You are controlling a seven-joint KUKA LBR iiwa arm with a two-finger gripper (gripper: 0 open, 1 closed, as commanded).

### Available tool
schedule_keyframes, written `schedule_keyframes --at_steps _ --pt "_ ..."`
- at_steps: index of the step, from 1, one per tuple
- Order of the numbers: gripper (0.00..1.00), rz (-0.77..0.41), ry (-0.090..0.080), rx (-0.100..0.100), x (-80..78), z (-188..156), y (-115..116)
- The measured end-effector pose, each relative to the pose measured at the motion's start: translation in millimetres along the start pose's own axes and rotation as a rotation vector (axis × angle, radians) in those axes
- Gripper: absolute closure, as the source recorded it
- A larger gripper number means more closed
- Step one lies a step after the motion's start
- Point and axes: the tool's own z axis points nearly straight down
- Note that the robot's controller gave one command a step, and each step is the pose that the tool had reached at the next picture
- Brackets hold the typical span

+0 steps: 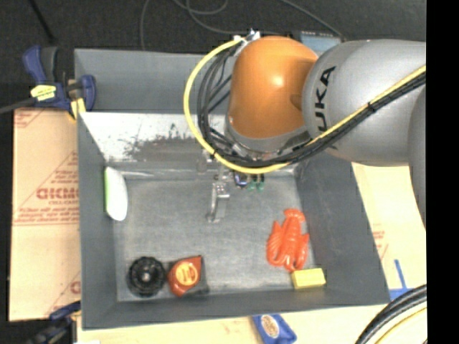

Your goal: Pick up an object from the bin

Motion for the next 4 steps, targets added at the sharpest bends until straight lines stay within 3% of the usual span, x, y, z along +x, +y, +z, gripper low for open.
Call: schedule_keyframes --at_steps 1,2,3,4 --pt "0.0 0.003 -0.008 -0.001 -1.1 -5 -1" --pt "0.0 -0.078 -0.015 0.001 34.4 25 17" --pt "0.0 -0.494 -0.005 0.002 62.4 56 23" --pt "0.0 -0.548 -0.006 0.001 93.0 86 38"
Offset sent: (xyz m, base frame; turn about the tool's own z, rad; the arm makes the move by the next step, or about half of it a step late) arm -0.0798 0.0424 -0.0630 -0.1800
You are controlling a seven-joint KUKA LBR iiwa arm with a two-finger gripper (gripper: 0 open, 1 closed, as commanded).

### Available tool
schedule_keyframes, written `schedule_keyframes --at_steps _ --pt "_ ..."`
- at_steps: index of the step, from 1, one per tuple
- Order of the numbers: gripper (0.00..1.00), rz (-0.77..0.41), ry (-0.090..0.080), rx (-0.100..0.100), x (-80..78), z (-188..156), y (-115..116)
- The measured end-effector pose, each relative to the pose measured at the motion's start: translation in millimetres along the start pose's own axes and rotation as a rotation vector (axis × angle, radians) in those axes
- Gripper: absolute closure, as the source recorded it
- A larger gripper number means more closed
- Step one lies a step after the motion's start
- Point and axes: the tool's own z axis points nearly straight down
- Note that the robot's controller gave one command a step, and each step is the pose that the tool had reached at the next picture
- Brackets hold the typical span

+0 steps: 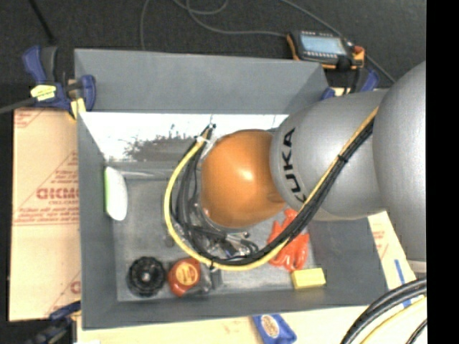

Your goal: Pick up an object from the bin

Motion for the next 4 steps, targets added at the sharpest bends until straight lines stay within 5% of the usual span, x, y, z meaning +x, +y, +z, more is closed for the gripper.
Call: schedule_keyframes --at_steps 1,2,4 --pt "0.0 -0.302 0.005 0.001 3.9 52 7" --pt "1.0 -0.378 -0.008 -0.001 13.5 64 4" --pt "1.0 -0.376 -0.008 -0.002 13.6 59 5"
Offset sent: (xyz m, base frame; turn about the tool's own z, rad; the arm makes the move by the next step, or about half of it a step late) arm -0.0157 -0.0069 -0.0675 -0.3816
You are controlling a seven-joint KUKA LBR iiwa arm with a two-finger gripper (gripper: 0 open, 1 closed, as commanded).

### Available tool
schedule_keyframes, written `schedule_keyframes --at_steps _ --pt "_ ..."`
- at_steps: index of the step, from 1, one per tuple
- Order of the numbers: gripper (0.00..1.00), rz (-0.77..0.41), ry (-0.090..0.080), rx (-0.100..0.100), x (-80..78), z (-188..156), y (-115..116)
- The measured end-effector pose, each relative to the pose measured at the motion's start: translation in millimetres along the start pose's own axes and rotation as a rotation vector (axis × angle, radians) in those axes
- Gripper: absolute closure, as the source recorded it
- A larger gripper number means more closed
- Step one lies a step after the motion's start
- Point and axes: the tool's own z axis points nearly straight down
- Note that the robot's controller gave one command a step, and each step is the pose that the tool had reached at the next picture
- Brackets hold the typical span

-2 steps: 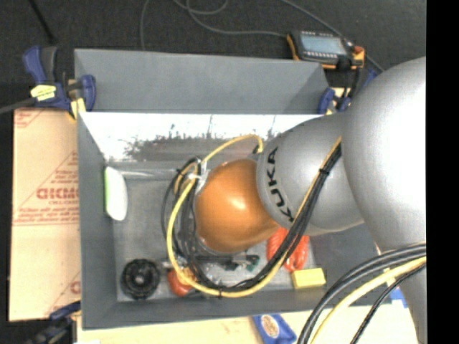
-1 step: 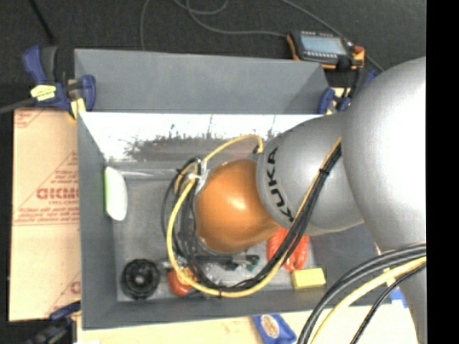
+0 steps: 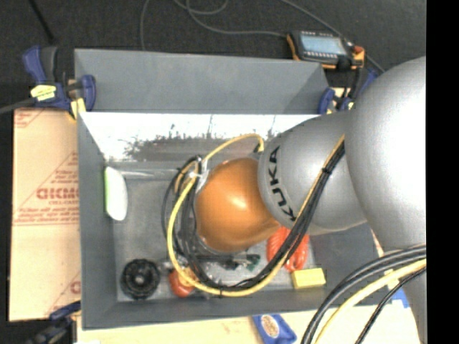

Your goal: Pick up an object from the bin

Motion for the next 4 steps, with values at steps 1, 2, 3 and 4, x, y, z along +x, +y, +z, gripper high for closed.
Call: schedule_keyframes --at_steps 1,2,3,4 --pt "1.0 0.002 -0.002 0.002 -2.3 -11 0" --pt "1.0 0.002 -0.005 0.004 -4.1 -17 0" --pt "1.0 0.002 -0.007 0.005 -4.9 -22 -1" --pt "1.0 0.004 -0.006 0.005 -5.4 -24 -1"
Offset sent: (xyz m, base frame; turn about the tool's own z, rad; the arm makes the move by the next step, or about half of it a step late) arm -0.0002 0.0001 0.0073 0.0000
